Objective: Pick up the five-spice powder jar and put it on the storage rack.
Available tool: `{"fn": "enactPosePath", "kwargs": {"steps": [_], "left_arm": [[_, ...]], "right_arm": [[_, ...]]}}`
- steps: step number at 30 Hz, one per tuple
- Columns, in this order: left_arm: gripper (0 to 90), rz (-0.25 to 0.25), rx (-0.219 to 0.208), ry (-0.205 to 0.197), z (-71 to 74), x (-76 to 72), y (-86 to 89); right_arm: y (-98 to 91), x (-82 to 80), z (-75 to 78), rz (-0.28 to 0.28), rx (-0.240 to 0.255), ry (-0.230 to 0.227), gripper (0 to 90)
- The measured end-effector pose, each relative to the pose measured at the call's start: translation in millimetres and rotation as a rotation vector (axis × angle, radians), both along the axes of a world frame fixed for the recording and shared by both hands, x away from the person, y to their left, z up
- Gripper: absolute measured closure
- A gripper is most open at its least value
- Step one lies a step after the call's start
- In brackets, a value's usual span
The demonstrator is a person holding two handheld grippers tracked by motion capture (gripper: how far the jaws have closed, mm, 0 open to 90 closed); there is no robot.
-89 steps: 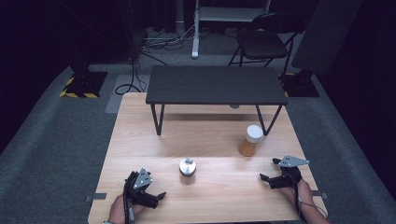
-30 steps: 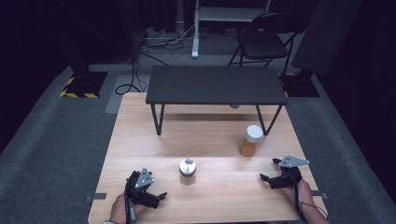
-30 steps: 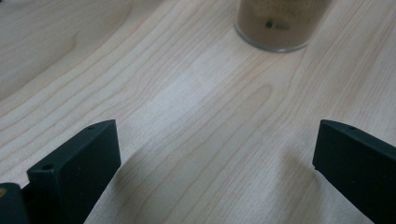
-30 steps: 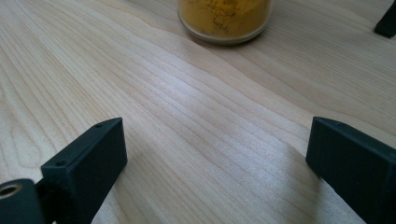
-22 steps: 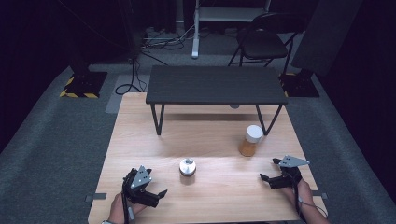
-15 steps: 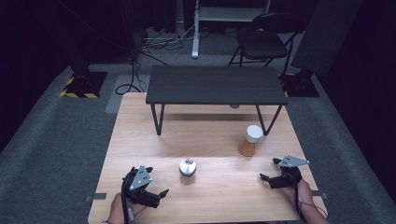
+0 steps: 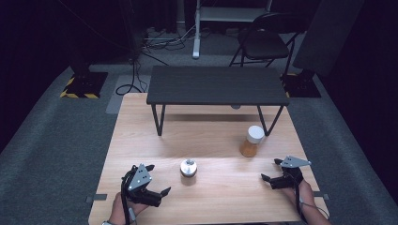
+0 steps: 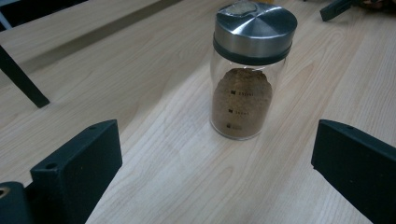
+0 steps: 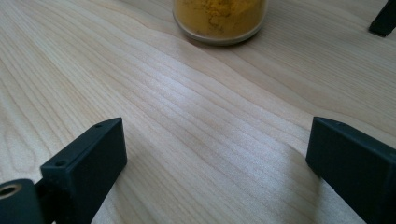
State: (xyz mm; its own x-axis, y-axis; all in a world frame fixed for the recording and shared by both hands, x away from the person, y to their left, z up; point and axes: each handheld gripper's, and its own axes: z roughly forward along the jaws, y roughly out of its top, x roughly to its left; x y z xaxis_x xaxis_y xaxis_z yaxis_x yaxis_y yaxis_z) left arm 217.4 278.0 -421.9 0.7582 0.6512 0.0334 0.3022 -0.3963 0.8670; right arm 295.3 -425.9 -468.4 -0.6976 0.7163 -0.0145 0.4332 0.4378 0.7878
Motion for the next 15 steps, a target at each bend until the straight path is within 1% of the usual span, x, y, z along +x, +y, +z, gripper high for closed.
{"fn": "enactPosePath", "kwargs": {"steps": [6, 15], "left_arm": [[1.4, -0.026, -0.003, -0.001, -0.2, 9.3, -6.8], [1.4, -0.082, 0.002, -0.004, 1.4, 26.0, -21.4]], "right_arm": [[0.8, -1.3, -0.4, -0.007, 0.001, -0.002, 4.6], [2.3, -2.5, -0.8, -0.018, -0.001, -0.007, 4.6]]}}
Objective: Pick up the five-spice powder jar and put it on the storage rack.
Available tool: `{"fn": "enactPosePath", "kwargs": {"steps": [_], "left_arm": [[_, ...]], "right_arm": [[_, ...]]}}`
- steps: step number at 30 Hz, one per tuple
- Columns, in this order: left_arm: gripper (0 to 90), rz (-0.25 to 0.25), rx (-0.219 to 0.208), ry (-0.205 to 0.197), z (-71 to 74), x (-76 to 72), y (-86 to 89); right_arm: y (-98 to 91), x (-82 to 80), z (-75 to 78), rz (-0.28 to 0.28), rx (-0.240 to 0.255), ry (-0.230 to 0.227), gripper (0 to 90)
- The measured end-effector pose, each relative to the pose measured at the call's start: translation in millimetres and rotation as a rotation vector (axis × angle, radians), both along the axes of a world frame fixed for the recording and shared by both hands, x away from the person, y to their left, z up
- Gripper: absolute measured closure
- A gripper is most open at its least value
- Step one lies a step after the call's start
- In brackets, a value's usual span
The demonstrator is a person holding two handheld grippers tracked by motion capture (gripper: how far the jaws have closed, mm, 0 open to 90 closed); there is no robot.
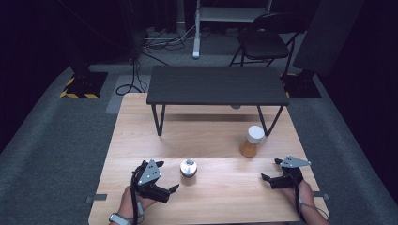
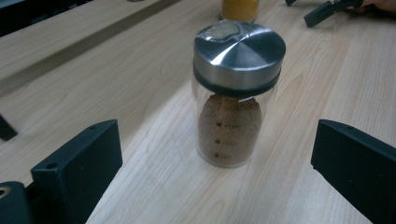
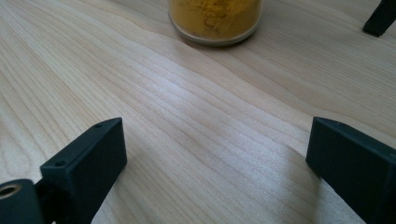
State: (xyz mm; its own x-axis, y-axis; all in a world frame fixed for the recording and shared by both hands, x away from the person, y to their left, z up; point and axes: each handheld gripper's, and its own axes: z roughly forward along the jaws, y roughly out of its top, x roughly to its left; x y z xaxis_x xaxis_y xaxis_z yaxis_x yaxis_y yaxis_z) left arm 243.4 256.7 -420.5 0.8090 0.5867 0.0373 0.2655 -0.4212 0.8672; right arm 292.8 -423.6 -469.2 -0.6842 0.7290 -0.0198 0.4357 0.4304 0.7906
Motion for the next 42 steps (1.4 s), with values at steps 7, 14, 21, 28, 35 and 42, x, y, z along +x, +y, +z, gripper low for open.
{"fn": "enactPosePath", "kwargs": {"steps": [7, 14, 21, 28, 35, 42], "left_arm": [[1.4, -0.046, 0.003, -0.003, 1.2, 14.4, -13.8], [1.4, -0.080, 0.002, 0.003, 0.6, 28.0, -26.2], [2.5, -0.097, 0.023, 0.012, -0.3, 38.6, -38.5], [8.5, -0.104, 0.054, 0.039, -1.9, 49.3, -48.5], [10.1, -0.090, 0.047, 0.080, -10.5, 58.5, -47.6], [24.4, -0.116, 0.038, 0.088, -18.1, 62.7, -48.0]], "right_arm": [[1.0, -1.2, -0.3, -0.008, -0.001, -0.004, 4.6], [1.7, -2.3, -0.6, -0.013, -0.003, -0.008, 4.6], [2.6, -3.8, -0.8, -0.016, -0.006, -0.014, 4.6], [3.1, -4.5, -0.9, -0.018, -0.008, -0.018, 4.6], [3.2, -4.8, -1.0, -0.018, -0.008, -0.019, 4.6], [3.3, -4.8, -1.0, -0.018, -0.009, -0.019, 4.6]]}}
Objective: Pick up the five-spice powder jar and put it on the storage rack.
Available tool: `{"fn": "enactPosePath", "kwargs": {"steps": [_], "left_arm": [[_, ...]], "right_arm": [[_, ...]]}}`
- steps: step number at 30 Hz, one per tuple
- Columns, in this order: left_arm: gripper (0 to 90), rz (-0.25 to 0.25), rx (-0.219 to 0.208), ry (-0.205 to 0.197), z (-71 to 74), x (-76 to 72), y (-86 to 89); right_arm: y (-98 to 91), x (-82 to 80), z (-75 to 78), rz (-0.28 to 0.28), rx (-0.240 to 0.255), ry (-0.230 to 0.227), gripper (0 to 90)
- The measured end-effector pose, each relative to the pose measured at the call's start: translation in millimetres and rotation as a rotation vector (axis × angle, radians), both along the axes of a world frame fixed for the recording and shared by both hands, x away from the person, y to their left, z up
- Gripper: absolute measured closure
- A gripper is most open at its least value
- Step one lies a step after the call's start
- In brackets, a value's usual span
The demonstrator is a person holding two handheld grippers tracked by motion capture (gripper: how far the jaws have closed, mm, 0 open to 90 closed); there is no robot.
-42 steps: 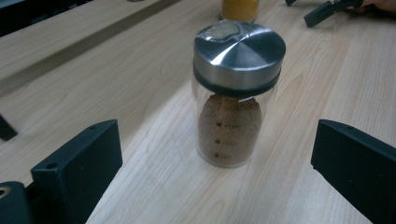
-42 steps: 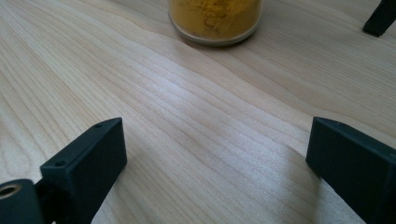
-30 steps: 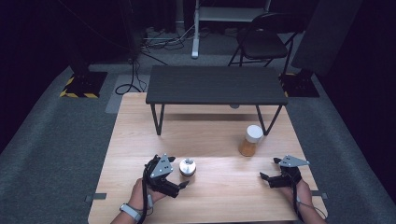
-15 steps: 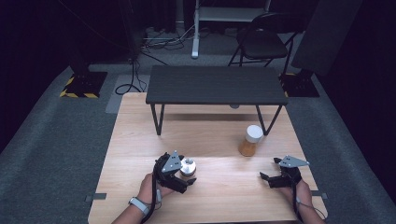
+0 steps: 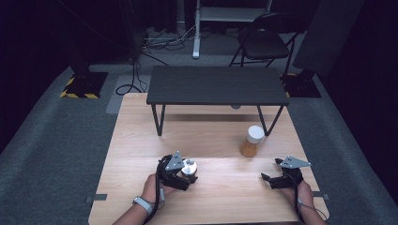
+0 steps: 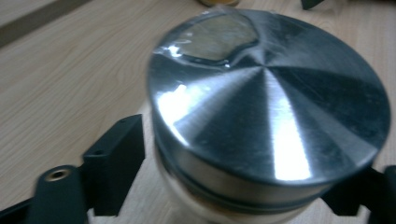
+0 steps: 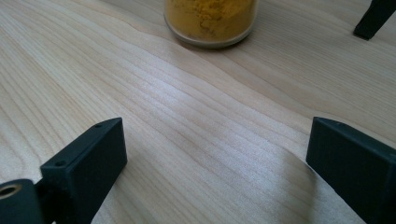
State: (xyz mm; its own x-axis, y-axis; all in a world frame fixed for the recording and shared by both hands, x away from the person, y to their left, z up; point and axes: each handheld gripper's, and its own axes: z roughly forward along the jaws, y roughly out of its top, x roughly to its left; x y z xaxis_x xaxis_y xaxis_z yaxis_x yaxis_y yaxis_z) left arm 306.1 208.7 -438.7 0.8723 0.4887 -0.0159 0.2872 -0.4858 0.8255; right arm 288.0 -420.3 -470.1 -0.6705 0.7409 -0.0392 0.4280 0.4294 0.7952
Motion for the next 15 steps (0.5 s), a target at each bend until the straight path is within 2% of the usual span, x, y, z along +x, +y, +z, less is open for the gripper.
{"fn": "enactPosePath", "kwargs": {"steps": [2, 6, 13, 15], "left_arm": [[30.1, -0.009, 0.008, -0.014, 1.1, -1.6, -1.9], [30.4, -0.009, 0.002, -0.017, -0.2, -2.1, -0.5], [30.5, 0.000, 0.023, -0.013, 5.6, -3.6, -3.2], [30.5, 0.006, 0.008, -0.008, 7.1, -4.2, -1.3]], "right_arm": [[0.0, -0.1, 0.0, 0.000, 0.000, 0.000, 4.6], [0.0, -0.1, 0.0, 0.000, 0.000, 0.000, 4.6], [0.1, -0.3, -0.2, -0.001, 0.000, -0.002, 4.6], [0.0, -0.2, -0.1, 0.000, 0.000, -0.001, 4.6]]}}
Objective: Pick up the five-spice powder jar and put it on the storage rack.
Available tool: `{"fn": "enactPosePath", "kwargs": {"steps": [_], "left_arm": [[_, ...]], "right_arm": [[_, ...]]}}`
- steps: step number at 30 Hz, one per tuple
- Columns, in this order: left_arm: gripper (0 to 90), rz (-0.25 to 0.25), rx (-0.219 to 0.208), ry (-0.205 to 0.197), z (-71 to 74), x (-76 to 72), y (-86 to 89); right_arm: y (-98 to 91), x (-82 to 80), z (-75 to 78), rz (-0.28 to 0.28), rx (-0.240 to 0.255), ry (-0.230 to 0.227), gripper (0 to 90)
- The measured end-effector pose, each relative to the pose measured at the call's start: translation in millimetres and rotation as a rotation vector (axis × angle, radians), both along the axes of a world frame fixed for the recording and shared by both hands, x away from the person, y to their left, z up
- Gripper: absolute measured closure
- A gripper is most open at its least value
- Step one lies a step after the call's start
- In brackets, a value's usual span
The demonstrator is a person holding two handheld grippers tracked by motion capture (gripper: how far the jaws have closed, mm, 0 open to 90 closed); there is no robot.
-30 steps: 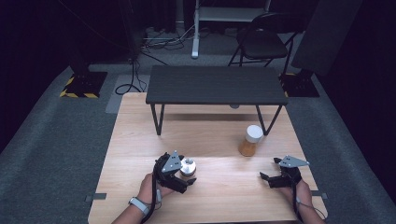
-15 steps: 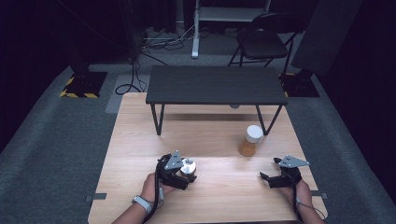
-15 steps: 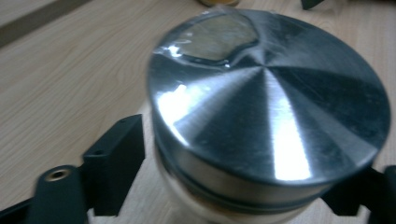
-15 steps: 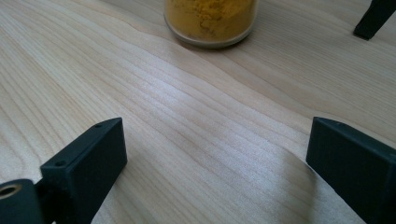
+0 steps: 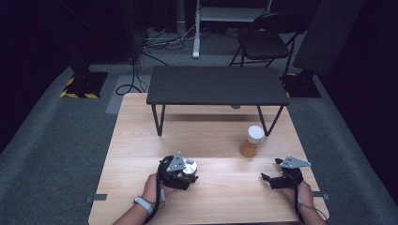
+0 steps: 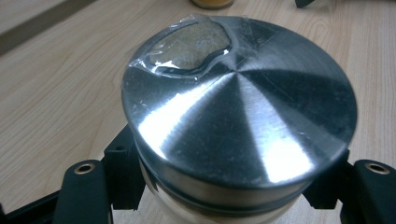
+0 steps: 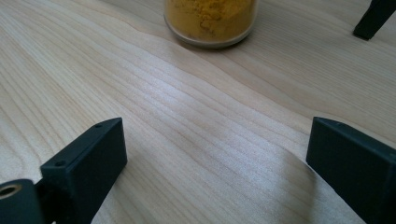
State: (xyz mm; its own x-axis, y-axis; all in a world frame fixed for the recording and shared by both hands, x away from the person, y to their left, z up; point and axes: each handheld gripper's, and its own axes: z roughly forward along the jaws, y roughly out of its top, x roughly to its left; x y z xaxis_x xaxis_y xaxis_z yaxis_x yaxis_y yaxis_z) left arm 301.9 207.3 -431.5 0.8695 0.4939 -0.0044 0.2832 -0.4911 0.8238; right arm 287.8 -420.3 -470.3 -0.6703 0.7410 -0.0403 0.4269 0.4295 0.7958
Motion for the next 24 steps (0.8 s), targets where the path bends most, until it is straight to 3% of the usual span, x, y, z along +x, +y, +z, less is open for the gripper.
{"fn": "enactPosePath", "kwargs": {"steps": [4, 8, 12, 18, 24], "left_arm": [[30.5, 0.005, -0.019, 0.004, 10.2, 0.2, 0.8], [30.5, -0.005, -0.020, -0.009, 27.9, 2.8, -2.4], [30.5, -0.001, -0.047, -0.017, 46.7, 8.6, -4.3], [30.5, -0.010, -0.079, -0.055, 83.9, 28.3, -8.9], [30.5, -0.012, -0.101, -0.120, 127.5, 50.3, -13.8]], "right_arm": [[-0.1, 0.1, 0.0, 0.000, 0.001, 0.001, 4.6], [-0.1, 0.0, 0.0, 0.000, 0.000, 0.000, 4.6], [-0.2, 0.0, -0.1, 0.000, 0.001, 0.000, 4.6], [-0.4, 0.3, 0.0, 0.001, 0.001, 0.001, 4.7], [-0.7, 0.9, 0.1, 0.002, 0.002, 0.003, 4.7]]}}
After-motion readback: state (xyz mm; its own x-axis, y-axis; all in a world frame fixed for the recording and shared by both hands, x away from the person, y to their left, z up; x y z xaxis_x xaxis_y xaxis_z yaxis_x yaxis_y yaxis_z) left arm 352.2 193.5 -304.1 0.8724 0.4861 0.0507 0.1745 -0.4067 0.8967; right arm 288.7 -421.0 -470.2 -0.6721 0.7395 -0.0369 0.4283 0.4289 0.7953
